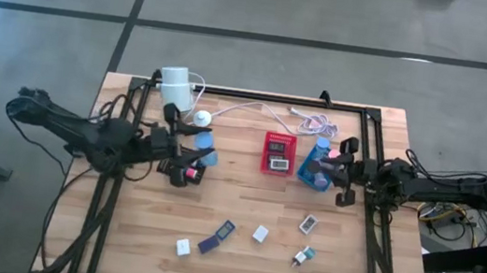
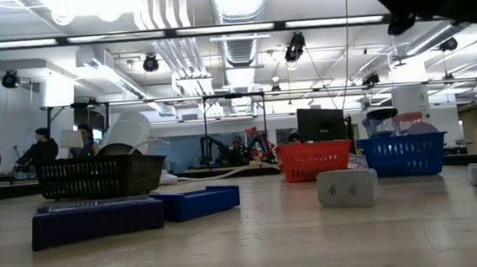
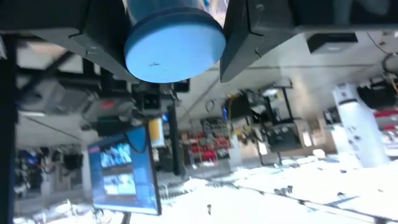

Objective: Pick & Place Office items
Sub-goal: Put the light blue hourglass into the blue bin

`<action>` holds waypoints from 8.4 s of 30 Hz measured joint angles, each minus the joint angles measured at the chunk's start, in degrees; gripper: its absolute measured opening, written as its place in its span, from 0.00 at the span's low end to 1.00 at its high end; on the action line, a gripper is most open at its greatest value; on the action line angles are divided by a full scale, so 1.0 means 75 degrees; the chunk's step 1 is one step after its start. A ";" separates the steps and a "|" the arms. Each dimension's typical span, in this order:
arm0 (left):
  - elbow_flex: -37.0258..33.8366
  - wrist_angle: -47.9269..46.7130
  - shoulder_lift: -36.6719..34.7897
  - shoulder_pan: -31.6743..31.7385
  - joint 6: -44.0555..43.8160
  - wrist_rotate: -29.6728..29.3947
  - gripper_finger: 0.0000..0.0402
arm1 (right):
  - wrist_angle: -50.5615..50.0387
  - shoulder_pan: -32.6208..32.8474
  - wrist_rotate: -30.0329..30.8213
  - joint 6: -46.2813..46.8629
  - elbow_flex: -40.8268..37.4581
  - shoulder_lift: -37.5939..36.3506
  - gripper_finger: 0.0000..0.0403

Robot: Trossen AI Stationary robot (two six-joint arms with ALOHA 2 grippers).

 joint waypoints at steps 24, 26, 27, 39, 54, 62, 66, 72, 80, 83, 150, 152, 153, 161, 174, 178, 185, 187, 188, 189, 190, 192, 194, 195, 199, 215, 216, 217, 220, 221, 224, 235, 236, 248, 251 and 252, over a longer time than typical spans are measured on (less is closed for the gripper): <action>0.0006 0.5491 0.1958 0.0706 0.0895 0.1731 0.49 | 0.1164 0.0375 -0.0533 -0.2559 0.4197 0.5220 0.81; 0.0006 0.5735 0.1988 0.0750 0.0886 0.1548 0.49 | 0.1241 0.0434 -0.0273 -0.3019 0.4671 0.5723 0.81; 0.0006 0.5801 0.1988 0.0773 0.0861 0.1467 0.49 | 0.1253 0.0465 -0.0167 -0.3199 0.4934 0.5978 0.81; 0.0009 0.6827 0.2035 0.0956 0.0633 0.1436 0.49 | 0.1409 0.0487 0.1419 -0.3820 0.7422 0.8392 0.81; 0.0020 0.7268 0.2309 0.0985 0.0827 0.1544 0.49 | 0.2459 0.0478 0.1782 -0.3647 0.7531 0.8865 0.81; 0.0057 0.7010 0.2303 0.1142 0.1153 0.2233 0.49 | 0.3294 0.0392 0.0416 -0.2442 0.7134 0.8774 0.81; 0.0092 0.6874 0.2308 0.1270 0.1196 0.2353 0.49 | 0.3407 0.0389 0.0001 -0.2082 0.7121 0.8773 0.81; 0.0146 0.6538 0.2329 0.1501 0.1259 0.2500 0.49 | 0.3370 0.0400 -0.0672 -0.1456 0.7104 0.8763 0.81; 0.0281 0.6452 0.2317 0.1528 0.1211 0.2938 0.49 | 0.3087 0.0392 0.0284 -0.1570 0.7101 0.8771 0.81; 0.0334 0.6439 0.2312 0.1527 0.1230 0.3323 0.49 | 0.3126 0.0351 0.0287 -0.1411 0.7101 0.8777 0.81; 0.0469 0.6113 0.2367 0.1670 0.1067 0.3529 0.49 | 0.3035 0.0023 -0.1169 -0.0553 0.7410 0.8931 0.49; 0.0469 0.6104 0.2365 0.1668 0.1058 0.3533 0.50 | 0.3028 0.0023 -0.1168 -0.0555 0.7392 0.8914 0.49; 0.0469 0.6083 0.2358 0.1649 0.1061 0.3537 0.53 | 0.3006 0.0024 -0.1164 -0.0558 0.7364 0.8888 0.49; 0.0379 0.5037 0.1665 0.1437 0.0986 0.3561 0.87 | 0.2886 0.0031 -0.1143 -0.0658 0.6832 0.8466 0.49; -0.0214 -0.1894 -0.1282 0.1152 -0.1067 0.2675 0.81 | 0.0695 0.0032 -0.0925 -0.1004 0.5721 0.6451 0.49; -0.1210 -0.1616 -0.1961 0.1134 -0.1420 0.2663 0.64 | 0.0384 -0.0032 -0.0923 -0.1001 0.5223 0.5440 0.49; -0.3168 -0.0983 -0.3073 0.1134 -0.1579 0.2646 0.19 | -0.1738 -0.0050 -0.0505 -0.0898 0.4726 0.3634 0.49; -0.3663 -0.0770 -0.3338 0.1140 -0.1536 0.2646 0.07 | -0.2496 -0.0050 -0.0328 -0.0744 0.4694 0.3159 0.49; -0.3934 -0.0628 -0.3468 0.1140 -0.1479 0.2648 0.04 | -0.2915 -0.0048 -0.0167 -0.0663 0.4681 0.2961 0.49; -0.4192 -0.0431 -0.3586 0.1140 -0.1448 0.2647 0.03 | -0.3241 -0.0044 -0.0039 -0.0573 0.4680 0.2785 0.49; -0.4409 -0.0178 -0.3686 0.1140 -0.1428 0.2646 0.03 | -0.3614 -0.0040 0.0070 -0.0479 0.4694 0.2595 0.49; -0.4813 0.0216 -0.3883 0.1145 -0.1419 0.2646 0.03 | -0.4414 -0.0035 0.0326 -0.0268 0.4746 0.2298 0.49; -0.5159 0.0441 -0.4065 0.1150 -0.1397 0.2648 0.03 | -0.5154 -0.0035 0.0567 0.0003 0.4842 0.2015 0.49; -0.5288 0.0496 -0.4133 0.1154 -0.1362 0.2646 0.02 | -0.5594 -0.0035 0.0713 0.0133 0.4909 0.1894 0.49; -0.5699 0.0536 -0.4388 0.1154 -0.1232 0.2649 0.01 | -0.7361 -0.0035 0.1167 0.0805 0.5333 0.1581 0.49; -0.5980 0.0526 -0.4493 0.1160 -0.0228 0.2474 0.03 | -1.5199 -0.0038 0.2277 0.4391 0.8153 0.3132 0.49; -0.5980 0.0529 -0.4493 0.1160 -0.0160 0.2474 0.03 | -1.5441 -0.0038 0.2240 0.4439 0.8185 0.3297 0.49; -0.5980 0.0536 -0.4493 0.1160 -0.0104 0.2474 0.03 | -1.5590 -0.0038 0.2121 0.4450 0.8204 0.3447 0.49; -0.5980 0.0577 -0.4493 0.1160 -0.0005 0.2474 0.02 | -1.5670 -0.0038 0.1613 0.4386 0.8216 0.3807 0.49; -0.5980 0.0576 -0.4493 0.1160 0.0001 0.2474 0.02 | -1.5662 -0.0038 0.1476 0.4350 0.8187 0.3917 0.49; -0.5980 0.0573 -0.4493 0.1160 -0.0023 0.2474 0.02 | -1.5798 -0.0038 0.1232 0.4244 0.8050 0.4269 0.49; -0.5983 0.0570 -0.4487 0.1160 -0.0338 0.2477 0.03 | -1.5882 -0.0038 0.0998 0.4013 0.7382 0.5294 0.49; -0.5983 0.0567 -0.4486 0.1160 -0.0342 0.2477 0.03 | -1.5867 -0.0038 0.1003 0.3985 0.7351 0.5384 0.49; -0.5986 0.0562 -0.4486 0.1160 -0.0373 0.2477 0.03 | -1.5809 -0.0331 0.1204 0.3490 0.7208 0.6223 0.49; -0.5986 0.0507 -0.4484 0.1160 -0.0373 0.2480 0.02 | -1.5807 -0.0539 0.1209 0.3313 0.7331 0.6365 0.49; -0.5986 0.0503 -0.4484 0.1160 -0.0372 0.2480 0.02 | -1.5813 -0.0623 0.1213 0.3226 0.7390 0.6416 0.49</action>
